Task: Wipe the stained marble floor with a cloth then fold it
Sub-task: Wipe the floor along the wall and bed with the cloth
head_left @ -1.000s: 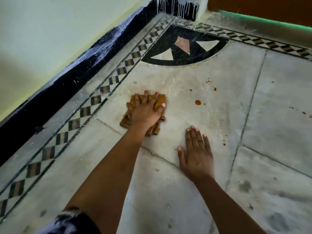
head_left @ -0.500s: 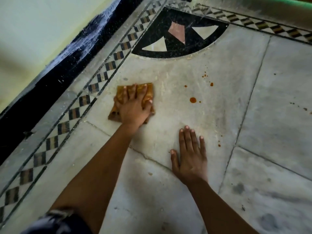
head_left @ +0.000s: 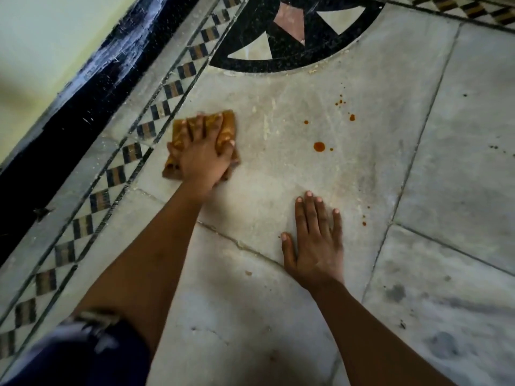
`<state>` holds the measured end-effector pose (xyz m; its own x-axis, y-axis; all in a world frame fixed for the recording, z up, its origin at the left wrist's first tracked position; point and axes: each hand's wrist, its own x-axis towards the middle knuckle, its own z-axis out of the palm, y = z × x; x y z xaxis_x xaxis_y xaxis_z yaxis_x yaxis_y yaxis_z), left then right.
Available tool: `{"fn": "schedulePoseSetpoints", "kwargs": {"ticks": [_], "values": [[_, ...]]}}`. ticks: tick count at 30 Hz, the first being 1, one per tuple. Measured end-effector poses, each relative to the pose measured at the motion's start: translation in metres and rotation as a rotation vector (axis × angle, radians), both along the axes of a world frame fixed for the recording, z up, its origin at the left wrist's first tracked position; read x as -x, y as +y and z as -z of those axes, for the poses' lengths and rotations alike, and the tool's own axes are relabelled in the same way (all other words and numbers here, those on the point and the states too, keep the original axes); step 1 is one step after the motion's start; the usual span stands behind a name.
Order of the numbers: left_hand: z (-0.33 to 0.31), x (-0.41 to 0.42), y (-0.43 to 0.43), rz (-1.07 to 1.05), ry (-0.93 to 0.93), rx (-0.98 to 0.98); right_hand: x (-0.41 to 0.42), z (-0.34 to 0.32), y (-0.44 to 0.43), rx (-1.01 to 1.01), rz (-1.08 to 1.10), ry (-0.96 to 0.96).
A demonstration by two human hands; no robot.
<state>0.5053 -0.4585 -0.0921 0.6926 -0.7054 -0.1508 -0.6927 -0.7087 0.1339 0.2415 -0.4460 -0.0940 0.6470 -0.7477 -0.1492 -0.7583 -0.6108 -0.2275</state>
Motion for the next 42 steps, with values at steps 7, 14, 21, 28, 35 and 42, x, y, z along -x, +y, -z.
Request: {"fn": "schedulePoseSetpoints", "kwargs": {"ticks": [7, 14, 21, 28, 35, 42], "values": [[0.004, 0.060, 0.045, 0.427, -0.061, -0.004, 0.001, -0.002, 0.000, 0.000, -0.007, 0.022], [0.001, -0.015, 0.019, 0.123, -0.052, -0.036, 0.002, 0.001, 0.001, -0.005, -0.004, -0.006], [0.005, 0.049, -0.005, 0.319, -0.047, 0.020, 0.001, 0.002, 0.001, 0.002, -0.008, 0.014], [0.000, -0.002, 0.014, 0.112, -0.037, 0.024, 0.001, 0.003, 0.000, -0.008, -0.010, 0.015], [0.004, 0.041, -0.079, 0.218, -0.048, 0.003, 0.002, 0.003, -0.001, 0.011, 0.000, -0.006], [0.004, 0.030, -0.005, 0.230, -0.051, 0.057, 0.003, 0.006, 0.000, 0.007, -0.011, -0.037]]}}
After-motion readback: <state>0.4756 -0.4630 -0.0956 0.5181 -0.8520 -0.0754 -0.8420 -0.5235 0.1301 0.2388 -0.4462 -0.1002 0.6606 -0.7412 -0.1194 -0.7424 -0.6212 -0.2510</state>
